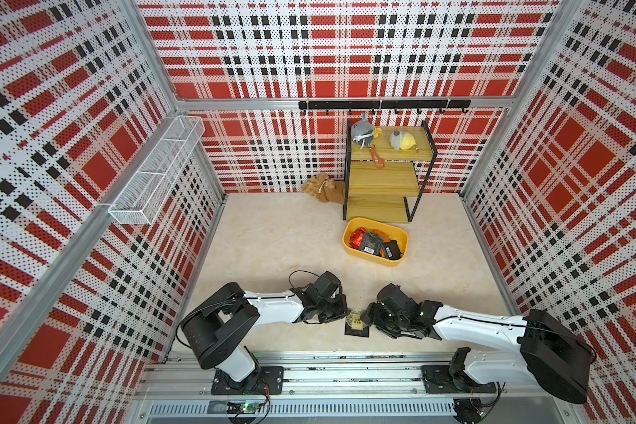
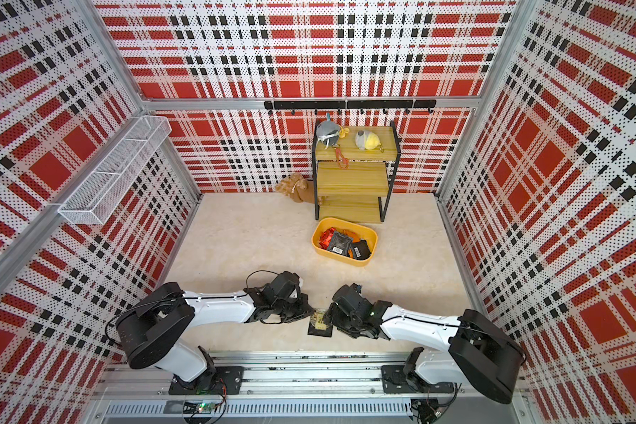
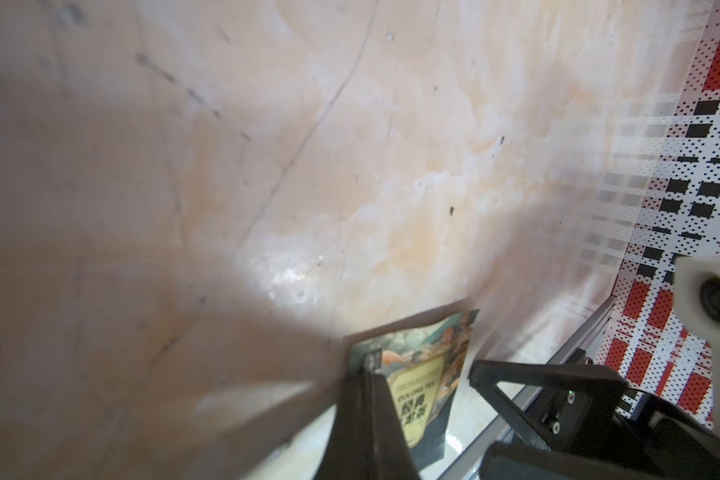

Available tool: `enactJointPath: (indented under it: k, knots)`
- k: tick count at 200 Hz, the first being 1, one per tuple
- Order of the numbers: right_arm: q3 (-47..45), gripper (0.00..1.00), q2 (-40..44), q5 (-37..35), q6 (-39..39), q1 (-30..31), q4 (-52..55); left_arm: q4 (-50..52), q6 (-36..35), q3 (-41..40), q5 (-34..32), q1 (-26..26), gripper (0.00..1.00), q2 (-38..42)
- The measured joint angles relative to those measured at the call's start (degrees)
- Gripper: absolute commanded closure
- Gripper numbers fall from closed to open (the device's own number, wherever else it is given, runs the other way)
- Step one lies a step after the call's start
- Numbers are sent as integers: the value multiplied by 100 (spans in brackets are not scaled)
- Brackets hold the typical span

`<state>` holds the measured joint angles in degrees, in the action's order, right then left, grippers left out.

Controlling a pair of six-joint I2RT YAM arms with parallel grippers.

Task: Put the tea bags into the storage box
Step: Pick up the tea bag from the center of the board.

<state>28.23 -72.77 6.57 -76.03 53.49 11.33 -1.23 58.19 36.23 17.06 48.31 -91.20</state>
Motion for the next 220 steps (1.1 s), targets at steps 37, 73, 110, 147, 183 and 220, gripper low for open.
enactJointPath:
  k: [37, 73, 110, 147, 183, 220]
  knots:
    - [0, 30, -127, 72, -11, 2, -278, 46, -96, 155, -33, 2, 100, -149]
    - [-17, 36, -264, 164, -28, 2, -557, 44, -146, 181, -39, 0, 100, -179]
    - [-247, 44, -262, 238, -92, 0, -1038, 39, -160, 179, -44, -7, 100, -177]
    - [-570, 56, -81, 227, -155, -76, -1344, -35, -155, 142, -42, -28, 100, -177]
    - [-597, 73, -179, 264, -129, -144, -1381, -70, -155, 131, -42, -33, 100, -175]
    - [-518, 92, -382, 284, -72, -153, -1408, -118, -153, 94, -39, -37, 100, -164]
